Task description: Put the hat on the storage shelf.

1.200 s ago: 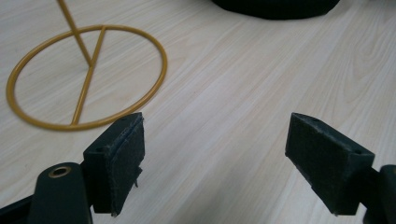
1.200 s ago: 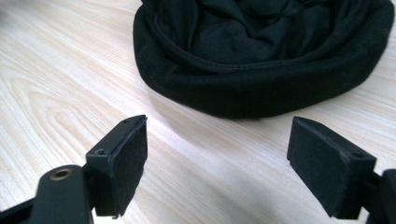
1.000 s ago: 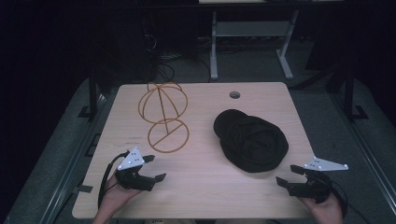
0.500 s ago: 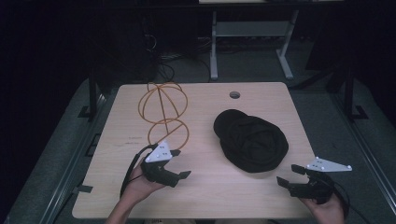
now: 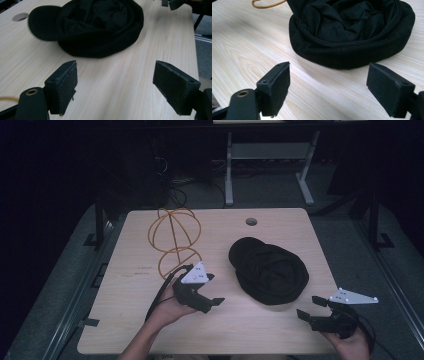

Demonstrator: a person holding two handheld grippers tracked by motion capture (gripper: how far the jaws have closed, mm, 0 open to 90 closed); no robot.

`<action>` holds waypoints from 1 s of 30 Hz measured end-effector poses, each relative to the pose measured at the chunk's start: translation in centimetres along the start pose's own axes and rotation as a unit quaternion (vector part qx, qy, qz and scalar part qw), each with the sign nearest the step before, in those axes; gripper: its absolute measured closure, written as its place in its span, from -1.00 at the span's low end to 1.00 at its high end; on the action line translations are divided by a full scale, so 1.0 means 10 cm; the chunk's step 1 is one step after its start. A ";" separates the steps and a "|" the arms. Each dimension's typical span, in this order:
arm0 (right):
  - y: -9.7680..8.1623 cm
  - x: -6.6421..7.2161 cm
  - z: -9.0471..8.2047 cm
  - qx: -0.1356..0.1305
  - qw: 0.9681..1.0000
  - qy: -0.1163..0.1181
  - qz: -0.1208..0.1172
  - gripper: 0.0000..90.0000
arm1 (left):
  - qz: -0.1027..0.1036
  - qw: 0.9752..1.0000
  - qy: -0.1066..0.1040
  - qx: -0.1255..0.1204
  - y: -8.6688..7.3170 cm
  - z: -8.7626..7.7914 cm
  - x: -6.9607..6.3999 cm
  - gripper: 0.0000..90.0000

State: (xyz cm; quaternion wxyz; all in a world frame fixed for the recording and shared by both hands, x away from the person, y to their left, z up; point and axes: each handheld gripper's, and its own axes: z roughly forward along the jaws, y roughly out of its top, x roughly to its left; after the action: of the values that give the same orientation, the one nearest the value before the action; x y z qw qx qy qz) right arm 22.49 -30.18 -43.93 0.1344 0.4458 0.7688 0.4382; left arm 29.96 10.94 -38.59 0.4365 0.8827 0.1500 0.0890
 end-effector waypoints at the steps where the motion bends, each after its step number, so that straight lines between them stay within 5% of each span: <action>1: 0.00 0.00 0.00 -0.001 1.000 0.001 0.001 -0.59 | 0.004 1.000 -0.002 0.002 0.03 0.04 0.00 -0.57; 17: 0.01 0.01 -0.02 -0.006 1.000 0.008 0.000 -0.59 | 0.024 0.999 -0.048 0.004 0.38 0.49 -0.03 -0.52; 30: 0.01 0.02 -0.04 -0.008 1.000 0.007 0.001 -0.59 | 0.052 0.995 -0.082 0.020 0.62 0.87 -0.10 -0.44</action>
State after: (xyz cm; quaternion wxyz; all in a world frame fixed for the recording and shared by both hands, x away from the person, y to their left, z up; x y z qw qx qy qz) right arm 22.22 -30.19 -43.58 0.1328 0.4423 0.7657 0.4478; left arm 32.67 0.57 -38.93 0.4247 0.9019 0.0696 0.0359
